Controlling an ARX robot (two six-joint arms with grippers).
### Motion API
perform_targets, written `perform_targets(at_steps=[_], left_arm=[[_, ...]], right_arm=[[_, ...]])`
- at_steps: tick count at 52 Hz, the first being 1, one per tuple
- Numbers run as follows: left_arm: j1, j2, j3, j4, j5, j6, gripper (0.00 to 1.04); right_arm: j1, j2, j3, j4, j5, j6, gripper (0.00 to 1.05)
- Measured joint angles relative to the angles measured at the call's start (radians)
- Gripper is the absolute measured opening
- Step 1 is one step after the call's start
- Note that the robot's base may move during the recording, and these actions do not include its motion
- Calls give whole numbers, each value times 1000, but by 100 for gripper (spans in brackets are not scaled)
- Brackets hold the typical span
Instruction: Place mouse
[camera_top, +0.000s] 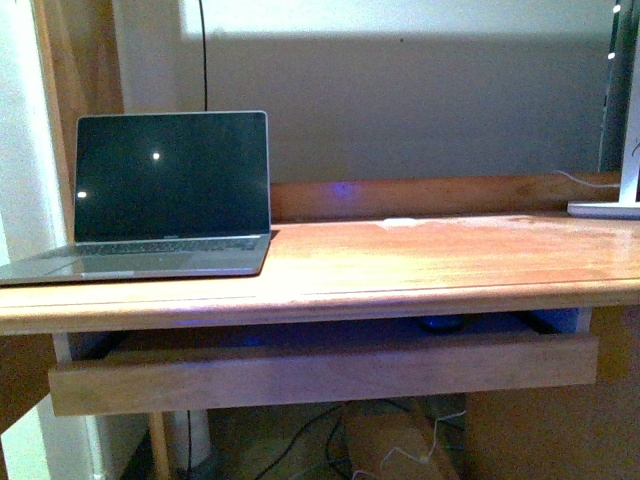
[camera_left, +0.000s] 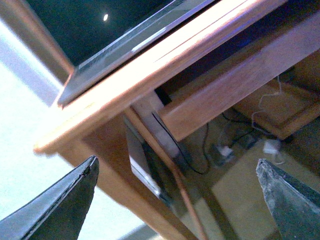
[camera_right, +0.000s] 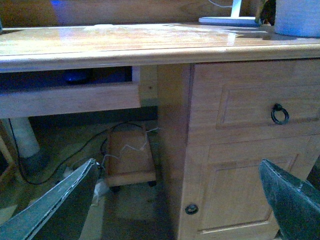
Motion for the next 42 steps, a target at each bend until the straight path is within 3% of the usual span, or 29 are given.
perform_targets(at_steps=[7, 12, 24, 32, 42], left_arm=[[-31, 234, 157, -18, 72, 272, 97], [-56, 310, 224, -42, 85, 352, 97], [-108, 473, 410, -62, 79, 431, 97], [-112, 608, 557, -151, 32, 506, 97], [-117, 585, 578, -305, -4, 496, 97]], right_arm=[[0, 0, 0, 0, 0, 0, 97], [0, 0, 0, 0, 0, 0, 97], [0, 0, 0, 0, 0, 0, 97], [0, 0, 0, 0, 0, 0, 97], [0, 0, 0, 0, 0, 0, 97]])
